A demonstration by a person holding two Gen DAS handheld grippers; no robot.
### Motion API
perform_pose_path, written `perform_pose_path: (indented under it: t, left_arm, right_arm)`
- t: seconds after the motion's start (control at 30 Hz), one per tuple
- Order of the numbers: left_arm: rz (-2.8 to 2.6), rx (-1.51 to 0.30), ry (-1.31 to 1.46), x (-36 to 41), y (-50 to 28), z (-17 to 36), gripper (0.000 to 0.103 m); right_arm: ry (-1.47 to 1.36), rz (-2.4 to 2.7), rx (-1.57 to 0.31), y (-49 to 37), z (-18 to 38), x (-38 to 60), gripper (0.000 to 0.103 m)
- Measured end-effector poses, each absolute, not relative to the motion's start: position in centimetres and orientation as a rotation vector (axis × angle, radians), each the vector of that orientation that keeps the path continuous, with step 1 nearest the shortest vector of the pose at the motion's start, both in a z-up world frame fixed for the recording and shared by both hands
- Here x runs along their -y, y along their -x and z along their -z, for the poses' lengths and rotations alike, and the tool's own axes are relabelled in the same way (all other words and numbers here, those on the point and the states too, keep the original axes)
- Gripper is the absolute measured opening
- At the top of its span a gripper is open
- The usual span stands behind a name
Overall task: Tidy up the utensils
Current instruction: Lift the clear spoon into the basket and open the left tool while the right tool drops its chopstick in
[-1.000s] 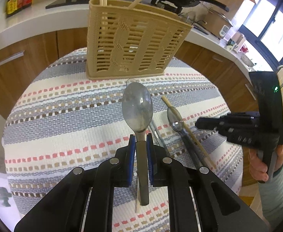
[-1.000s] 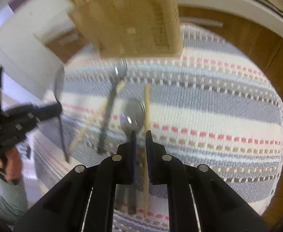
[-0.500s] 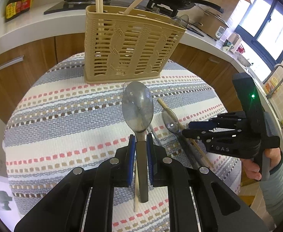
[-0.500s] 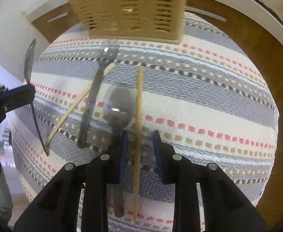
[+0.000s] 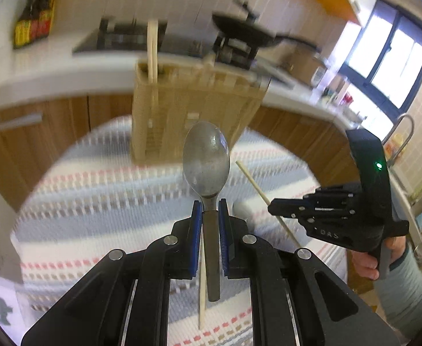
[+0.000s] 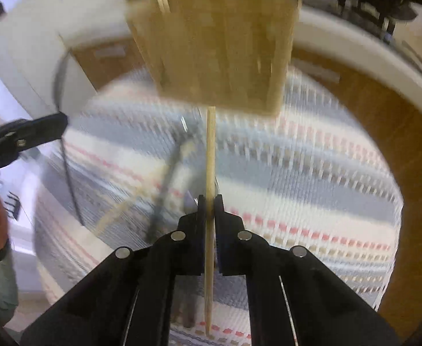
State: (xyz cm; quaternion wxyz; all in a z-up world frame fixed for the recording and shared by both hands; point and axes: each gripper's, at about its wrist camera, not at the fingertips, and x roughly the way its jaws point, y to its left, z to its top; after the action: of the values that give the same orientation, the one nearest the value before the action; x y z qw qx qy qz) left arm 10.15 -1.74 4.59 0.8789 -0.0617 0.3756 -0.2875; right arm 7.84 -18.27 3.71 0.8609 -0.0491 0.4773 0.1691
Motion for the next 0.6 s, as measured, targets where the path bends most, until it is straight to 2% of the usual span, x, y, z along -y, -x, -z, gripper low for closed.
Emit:
perform_pose_path:
  t: [0.37, 0.6]
  left_arm:
    - [0.546, -0.446, 0.058, 1.1, -12.9, -16.3, 0.009]
    - [0.507, -0.356, 0.044, 2.1, -17.4, -18.1, 0.009]
  right_arm:
    - [-0.072, -0.407, -0.445, -9.8, -17.8, 19.7, 0.004]
    - [-0.181, -0.283, -0.309, -15.7, -18.7, 21.0, 0.004]
